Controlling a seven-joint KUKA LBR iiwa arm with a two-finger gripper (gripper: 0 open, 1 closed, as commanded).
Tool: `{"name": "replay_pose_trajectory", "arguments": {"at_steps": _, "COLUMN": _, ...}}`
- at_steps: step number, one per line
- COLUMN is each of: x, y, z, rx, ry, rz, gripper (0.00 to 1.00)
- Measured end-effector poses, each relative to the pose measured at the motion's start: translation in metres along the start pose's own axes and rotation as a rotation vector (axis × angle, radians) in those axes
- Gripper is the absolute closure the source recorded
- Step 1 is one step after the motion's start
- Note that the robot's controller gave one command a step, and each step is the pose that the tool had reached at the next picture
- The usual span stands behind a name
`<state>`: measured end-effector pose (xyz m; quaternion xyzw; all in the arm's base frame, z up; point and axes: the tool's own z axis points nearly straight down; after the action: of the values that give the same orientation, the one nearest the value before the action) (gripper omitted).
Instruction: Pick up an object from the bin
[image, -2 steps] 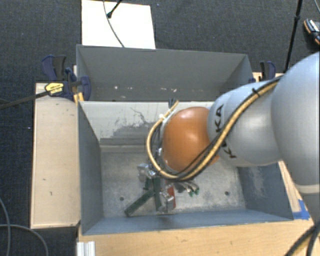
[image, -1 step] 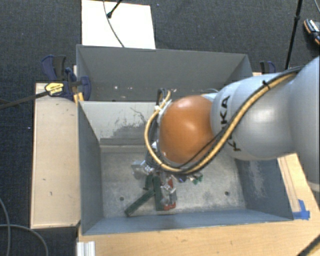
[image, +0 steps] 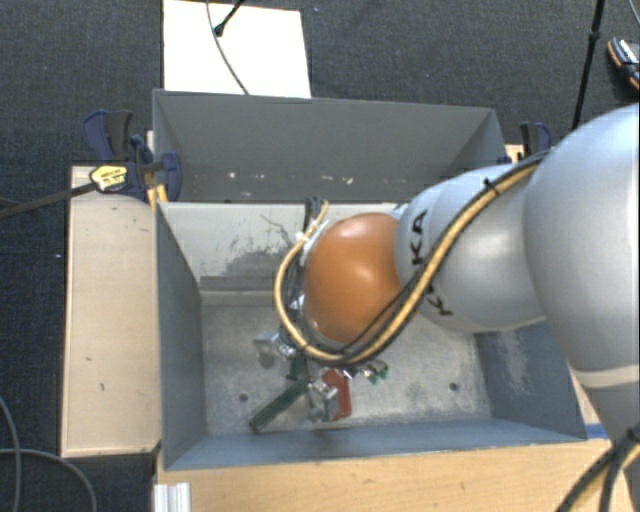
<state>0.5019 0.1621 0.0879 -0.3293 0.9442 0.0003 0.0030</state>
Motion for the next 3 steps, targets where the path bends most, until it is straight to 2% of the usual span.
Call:
{"name": "replay_pose_trajectory", "arguments": {"at_steps": 1, "x": -0.0127, "y": 0.0061, "z": 0.0167, "rx": -0.001, "ry": -0.002, "rz": -0.396, "gripper": 1.0}}
{"name": "replay_pose_trajectory", "arguments": {"at_steps": 3, "x": -0.0125, "y": 0.0061, "z": 0.0157, "rx": -0.001, "ry": -0.001, "rz": -0.394, "gripper": 1.0}}
